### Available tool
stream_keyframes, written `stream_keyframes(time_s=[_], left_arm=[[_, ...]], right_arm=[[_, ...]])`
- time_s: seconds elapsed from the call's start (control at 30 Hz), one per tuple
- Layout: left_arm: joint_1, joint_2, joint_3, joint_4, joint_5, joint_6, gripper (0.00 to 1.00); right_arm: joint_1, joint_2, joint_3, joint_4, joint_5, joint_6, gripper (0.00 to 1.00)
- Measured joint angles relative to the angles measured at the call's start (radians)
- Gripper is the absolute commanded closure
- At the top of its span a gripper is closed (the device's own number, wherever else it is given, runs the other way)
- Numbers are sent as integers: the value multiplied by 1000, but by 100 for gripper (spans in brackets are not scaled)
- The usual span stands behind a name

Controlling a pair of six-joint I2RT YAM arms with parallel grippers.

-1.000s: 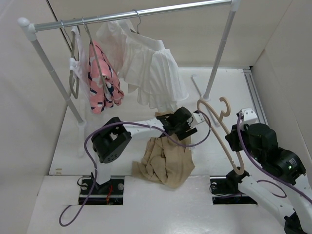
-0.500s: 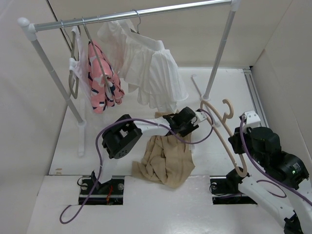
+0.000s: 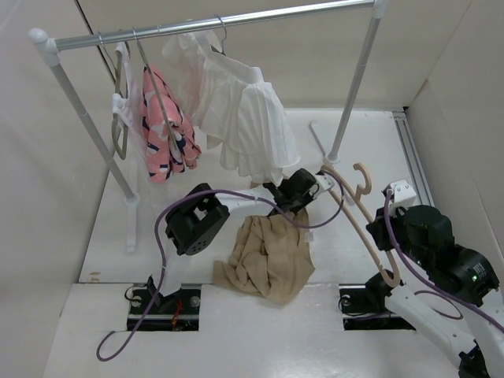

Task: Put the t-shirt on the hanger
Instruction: Grab a hanger with the right arm, then place tshirt on hanger

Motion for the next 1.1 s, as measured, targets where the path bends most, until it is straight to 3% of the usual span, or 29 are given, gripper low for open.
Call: stream_keyframes(time_s=[0.3, 0.57, 0.8, 1.1], left_arm=[[71, 0, 150, -183, 16, 86, 100], [97, 1, 215, -221, 11, 105, 100], [95, 5, 277, -275, 60, 126, 100], [95, 5, 277, -330, 102, 198, 100]], right_arm=[[-3, -95, -47, -22, -249, -50, 100], [0, -111, -72, -135, -455, -33, 100], [0, -111, -29, -155, -438, -12, 100], [0, -19, 87, -174, -270, 5, 100]])
